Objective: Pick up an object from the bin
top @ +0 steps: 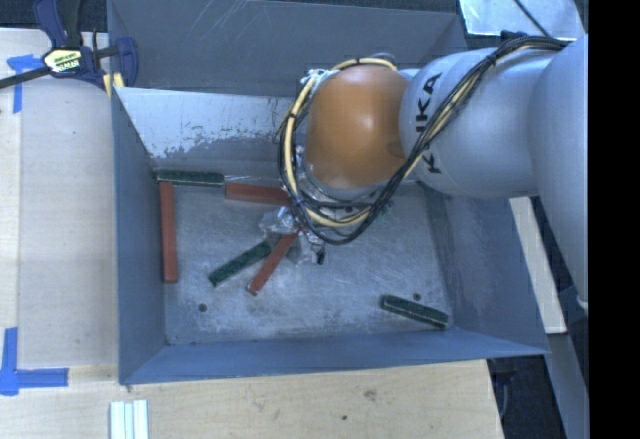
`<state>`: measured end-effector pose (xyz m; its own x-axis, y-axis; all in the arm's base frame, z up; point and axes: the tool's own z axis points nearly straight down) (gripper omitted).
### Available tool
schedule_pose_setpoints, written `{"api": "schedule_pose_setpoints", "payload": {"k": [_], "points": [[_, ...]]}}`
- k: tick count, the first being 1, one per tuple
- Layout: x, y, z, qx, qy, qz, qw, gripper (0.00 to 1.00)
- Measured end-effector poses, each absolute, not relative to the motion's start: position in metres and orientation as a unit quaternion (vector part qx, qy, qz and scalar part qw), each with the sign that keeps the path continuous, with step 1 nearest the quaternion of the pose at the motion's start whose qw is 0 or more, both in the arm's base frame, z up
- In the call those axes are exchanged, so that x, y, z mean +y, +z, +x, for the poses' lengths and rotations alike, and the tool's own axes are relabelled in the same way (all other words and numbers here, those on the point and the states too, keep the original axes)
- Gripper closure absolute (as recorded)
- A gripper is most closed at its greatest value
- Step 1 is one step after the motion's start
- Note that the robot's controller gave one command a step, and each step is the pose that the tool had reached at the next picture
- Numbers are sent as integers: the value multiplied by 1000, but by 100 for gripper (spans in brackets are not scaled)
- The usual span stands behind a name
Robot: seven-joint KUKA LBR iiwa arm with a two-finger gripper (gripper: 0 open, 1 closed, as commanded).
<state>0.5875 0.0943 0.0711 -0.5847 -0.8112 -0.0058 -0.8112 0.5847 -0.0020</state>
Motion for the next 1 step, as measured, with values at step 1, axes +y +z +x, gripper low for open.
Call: {"api": "schedule_pose_setpoints", "payload": {"k": [1], "points": [[96, 203, 579, 890, -2, -457, 6, 100]]}}
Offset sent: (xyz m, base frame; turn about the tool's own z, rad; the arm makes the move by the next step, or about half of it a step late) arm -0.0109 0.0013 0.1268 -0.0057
